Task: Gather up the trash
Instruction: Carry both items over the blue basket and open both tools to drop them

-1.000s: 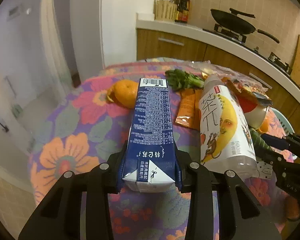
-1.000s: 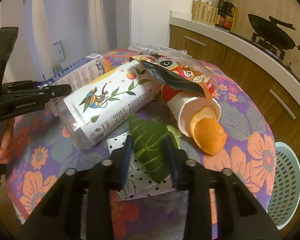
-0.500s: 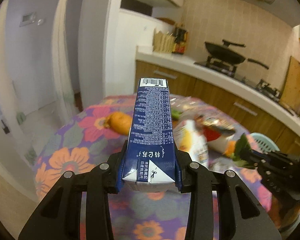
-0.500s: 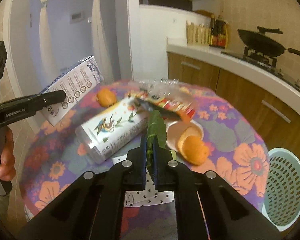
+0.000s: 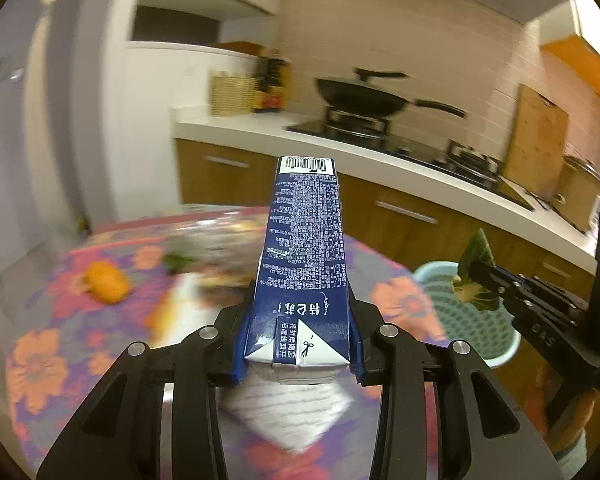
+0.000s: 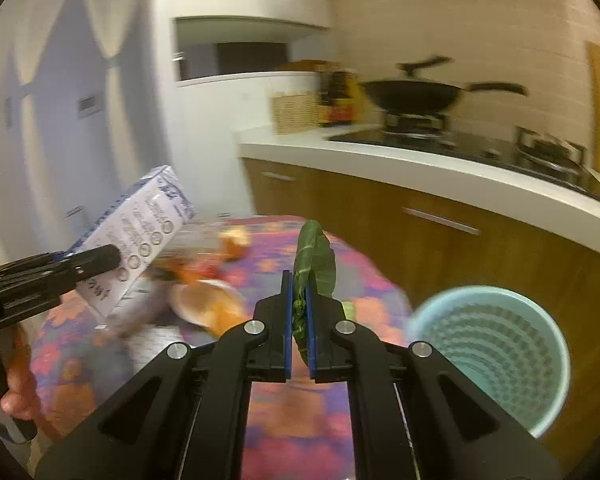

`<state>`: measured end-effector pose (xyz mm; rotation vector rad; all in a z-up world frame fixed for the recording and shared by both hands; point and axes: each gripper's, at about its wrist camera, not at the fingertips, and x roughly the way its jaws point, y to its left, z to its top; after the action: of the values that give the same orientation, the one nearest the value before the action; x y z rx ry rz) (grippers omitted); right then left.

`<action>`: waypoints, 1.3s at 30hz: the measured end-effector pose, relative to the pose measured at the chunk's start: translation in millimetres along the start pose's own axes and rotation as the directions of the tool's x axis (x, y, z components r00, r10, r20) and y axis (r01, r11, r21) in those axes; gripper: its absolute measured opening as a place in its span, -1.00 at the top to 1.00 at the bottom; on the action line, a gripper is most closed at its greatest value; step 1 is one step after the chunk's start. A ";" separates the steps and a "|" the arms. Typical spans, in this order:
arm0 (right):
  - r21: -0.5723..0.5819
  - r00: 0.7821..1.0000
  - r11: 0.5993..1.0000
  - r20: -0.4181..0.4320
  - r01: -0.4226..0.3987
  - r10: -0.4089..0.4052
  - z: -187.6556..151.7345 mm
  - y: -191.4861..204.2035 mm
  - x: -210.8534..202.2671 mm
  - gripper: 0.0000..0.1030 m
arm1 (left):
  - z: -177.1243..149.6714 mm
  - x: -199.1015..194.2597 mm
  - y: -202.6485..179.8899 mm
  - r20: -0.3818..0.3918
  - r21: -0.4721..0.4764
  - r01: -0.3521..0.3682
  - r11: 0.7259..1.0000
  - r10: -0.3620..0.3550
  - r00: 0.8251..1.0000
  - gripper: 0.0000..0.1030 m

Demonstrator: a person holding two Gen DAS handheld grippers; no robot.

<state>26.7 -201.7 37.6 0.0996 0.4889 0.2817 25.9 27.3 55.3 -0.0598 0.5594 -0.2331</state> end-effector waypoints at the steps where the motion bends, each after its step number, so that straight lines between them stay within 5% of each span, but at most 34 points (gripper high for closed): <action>1: 0.020 1.000 1.000 -0.005 0.020 -0.020 -2.3 -15.2 -1.3 0.93 | 2.2 8.0 -14.1 -0.013 0.011 0.019 1.000 -0.019 1.000 0.31; 8: 0.185 0.977 0.962 -0.119 0.200 -0.180 -31.2 -120.1 7.6 0.93 | 8.9 73.3 -108.1 -0.160 0.098 0.102 0.990 -0.085 0.983 0.31; 14: 0.365 0.954 0.899 -0.260 0.243 -0.152 -65.1 -190.2 36.1 0.93 | 4.9 129.9 -165.5 -0.281 0.113 0.221 0.969 -0.182 0.942 0.31; 21: 0.416 0.930 0.867 -0.344 0.274 -0.129 -79.9 -220.2 60.0 0.92 | -7.9 192.4 -196.1 -0.396 0.071 0.299 0.952 -0.248 0.884 0.31; 33: 0.447 0.924 0.852 -0.368 0.271 -0.101 -93.6 -241.9 62.0 0.88 | -25.9 247.6 -218.4 -0.487 0.080 0.278 0.957 -0.206 0.849 0.30; 35: 0.441 0.925 0.856 -0.364 0.270 -0.105 -94.3 -241.2 58.6 0.83 | -28.6 250.2 -220.8 -0.495 0.083 0.278 0.957 -0.202 0.845 0.30; 39: 0.476 0.935 0.843 -0.346 0.251 -0.083 -96.3 -247.1 54.2 0.23 | -30.9 253.5 -223.9 -0.495 0.088 0.270 0.959 -0.193 0.847 0.30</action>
<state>86.7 -419.7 -111.2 0.5406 0.8805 -0.0199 172.5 -249.7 -75.6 0.0862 1.0356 -0.5375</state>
